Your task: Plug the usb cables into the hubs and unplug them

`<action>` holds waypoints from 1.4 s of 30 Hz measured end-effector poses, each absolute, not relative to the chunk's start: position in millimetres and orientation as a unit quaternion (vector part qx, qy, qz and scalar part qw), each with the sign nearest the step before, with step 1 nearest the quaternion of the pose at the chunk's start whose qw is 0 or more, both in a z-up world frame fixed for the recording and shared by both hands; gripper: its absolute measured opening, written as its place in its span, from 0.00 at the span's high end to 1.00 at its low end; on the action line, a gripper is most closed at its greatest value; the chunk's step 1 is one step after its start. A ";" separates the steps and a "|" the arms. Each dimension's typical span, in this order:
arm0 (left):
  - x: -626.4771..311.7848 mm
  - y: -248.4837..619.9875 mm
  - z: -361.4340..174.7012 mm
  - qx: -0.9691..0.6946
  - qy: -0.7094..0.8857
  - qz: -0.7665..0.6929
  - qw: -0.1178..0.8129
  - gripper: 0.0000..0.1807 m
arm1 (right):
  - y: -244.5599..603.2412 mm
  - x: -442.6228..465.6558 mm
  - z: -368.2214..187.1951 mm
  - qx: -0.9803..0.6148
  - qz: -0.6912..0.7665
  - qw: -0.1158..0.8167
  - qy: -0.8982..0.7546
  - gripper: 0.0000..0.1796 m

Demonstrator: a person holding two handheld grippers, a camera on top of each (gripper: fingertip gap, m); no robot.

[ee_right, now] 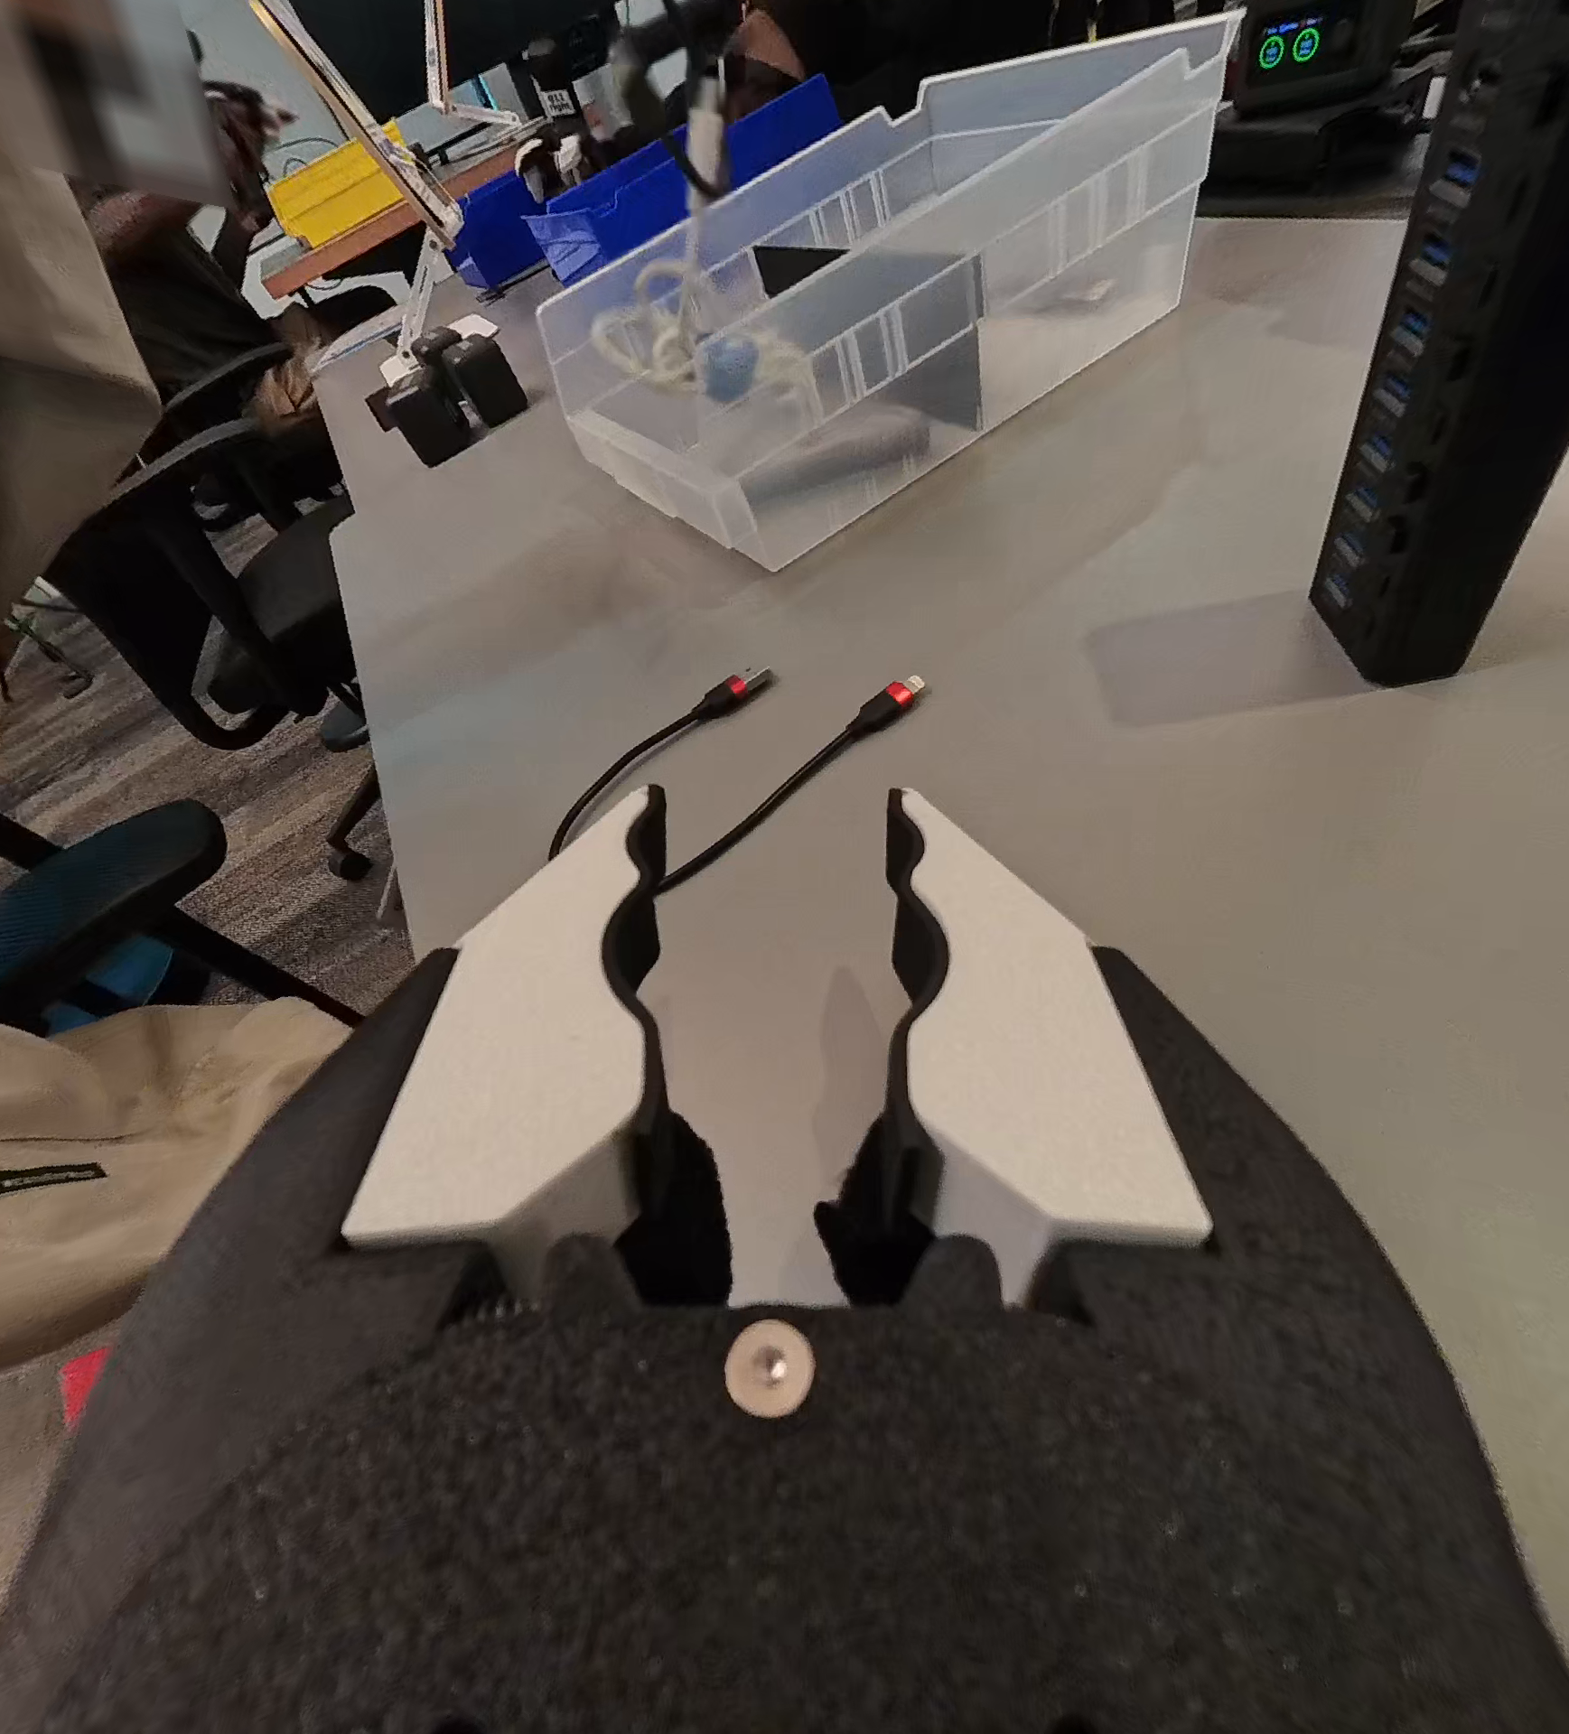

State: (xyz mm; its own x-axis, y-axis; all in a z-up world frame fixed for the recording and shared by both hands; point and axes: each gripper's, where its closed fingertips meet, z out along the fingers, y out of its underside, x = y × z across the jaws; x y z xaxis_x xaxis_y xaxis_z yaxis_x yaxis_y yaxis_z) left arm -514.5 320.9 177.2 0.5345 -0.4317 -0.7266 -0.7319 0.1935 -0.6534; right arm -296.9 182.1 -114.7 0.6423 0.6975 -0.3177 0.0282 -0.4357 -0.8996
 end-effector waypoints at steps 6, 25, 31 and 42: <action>-569.6 383.2 175.9 -0.670 0.403 0.196 0.592 0.98 | 179.4 -295.2 -114.6 -0.772 0.344 0.478 -0.242 0.74; -372.1 191.0 98.1 -0.574 0.492 -0.251 0.604 0.98 | 171.6 -282.7 -71.5 -0.704 0.437 0.509 -0.233 0.73; -320.3 225.5 -34.2 -0.680 0.482 -0.237 0.500 0.99 | 194.3 -224.3 -59.7 -0.706 0.433 0.542 -0.144 0.74; -332.7 179.8 -118.8 -0.743 0.515 -0.235 0.356 0.74 | 194.6 -225.3 -82.9 -0.737 0.408 0.517 -0.154 0.75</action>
